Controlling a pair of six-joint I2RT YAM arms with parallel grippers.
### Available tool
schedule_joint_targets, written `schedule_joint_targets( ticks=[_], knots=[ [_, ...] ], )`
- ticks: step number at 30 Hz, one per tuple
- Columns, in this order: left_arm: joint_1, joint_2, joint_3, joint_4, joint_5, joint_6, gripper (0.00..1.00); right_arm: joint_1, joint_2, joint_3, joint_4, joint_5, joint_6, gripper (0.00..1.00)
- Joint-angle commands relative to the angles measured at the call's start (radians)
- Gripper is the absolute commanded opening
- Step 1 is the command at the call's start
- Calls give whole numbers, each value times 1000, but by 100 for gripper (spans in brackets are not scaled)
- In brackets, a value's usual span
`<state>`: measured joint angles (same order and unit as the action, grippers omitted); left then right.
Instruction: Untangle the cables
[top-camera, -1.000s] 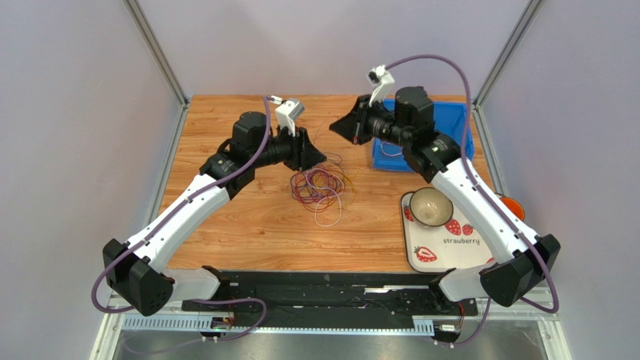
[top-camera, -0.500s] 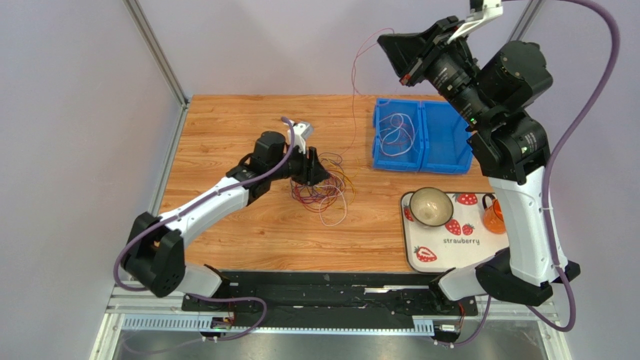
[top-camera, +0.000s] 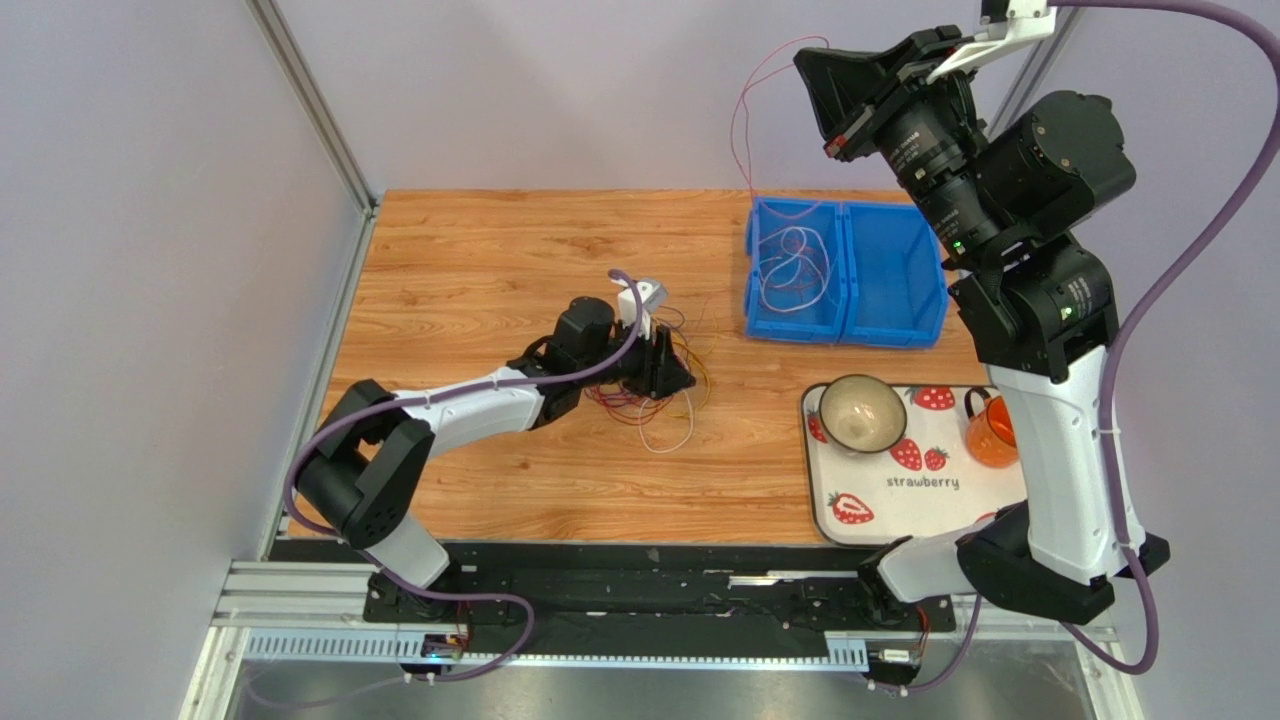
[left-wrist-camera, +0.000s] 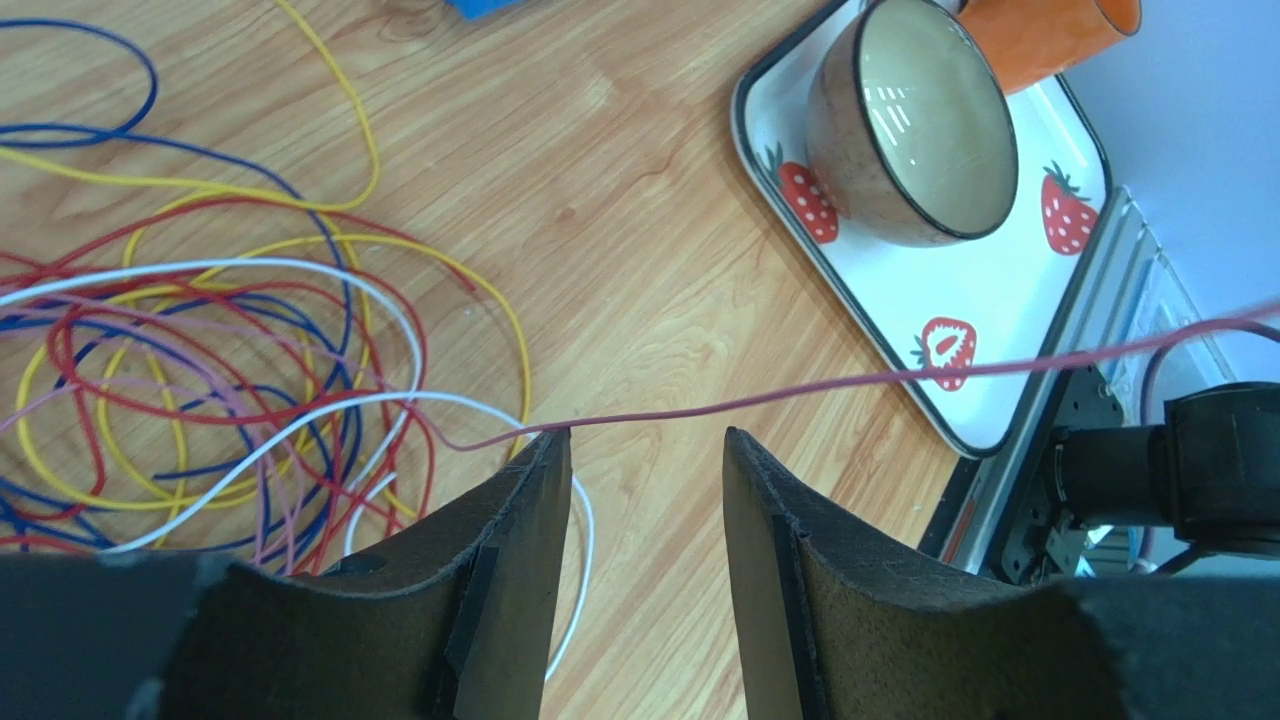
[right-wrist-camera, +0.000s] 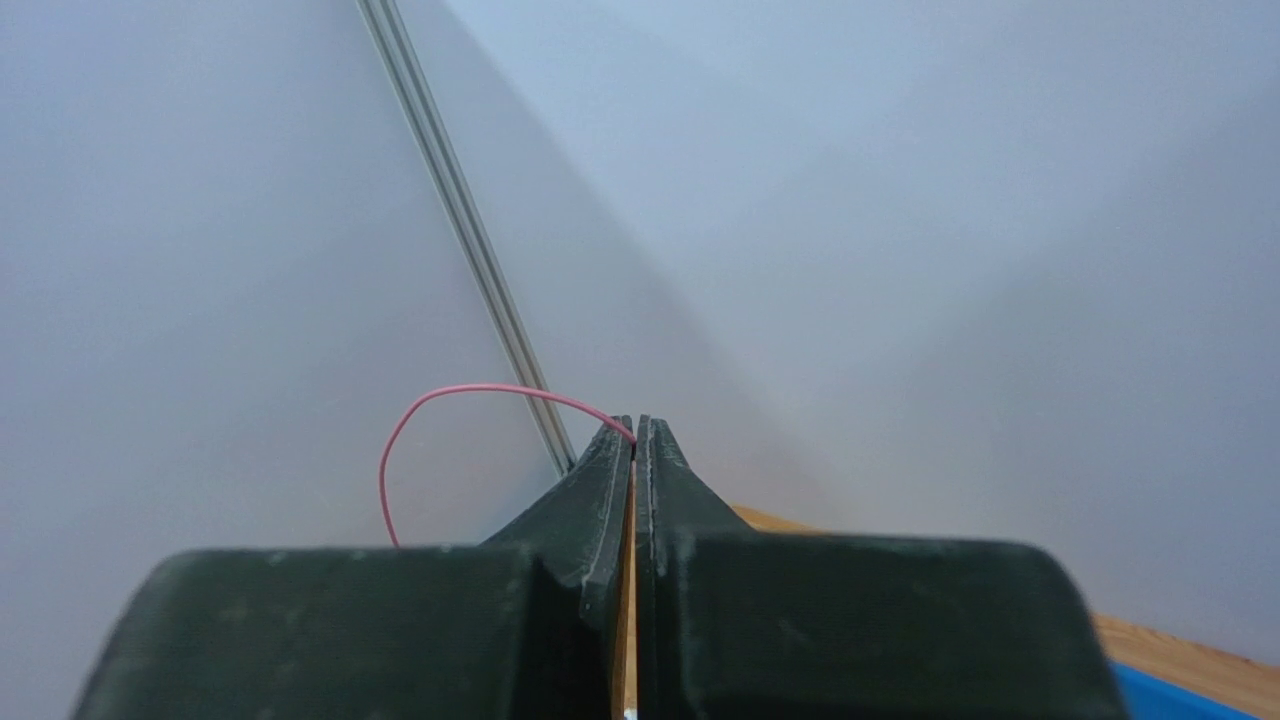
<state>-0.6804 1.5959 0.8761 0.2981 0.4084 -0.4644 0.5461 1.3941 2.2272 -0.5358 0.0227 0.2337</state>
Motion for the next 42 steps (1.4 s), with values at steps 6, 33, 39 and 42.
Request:
schedule_joint_targets(
  ticks=[6, 33, 39, 42],
  knots=[
    [-57, -27, 49, 35, -242, 75, 47, -5, -26, -35, 33, 13, -25, 0],
    [-182, -189, -190, 180, -540, 259, 58, -6, -90, -246, 48, 83, 12, 0],
    [-182, -209, -219, 193, -606, 240, 54, -5, -210, -653, 60, 196, 88, 0],
    [-182, -209, -224, 194, -625, 233, 51, -5, -227, -839, 53, 223, 134, 0]
  ],
)
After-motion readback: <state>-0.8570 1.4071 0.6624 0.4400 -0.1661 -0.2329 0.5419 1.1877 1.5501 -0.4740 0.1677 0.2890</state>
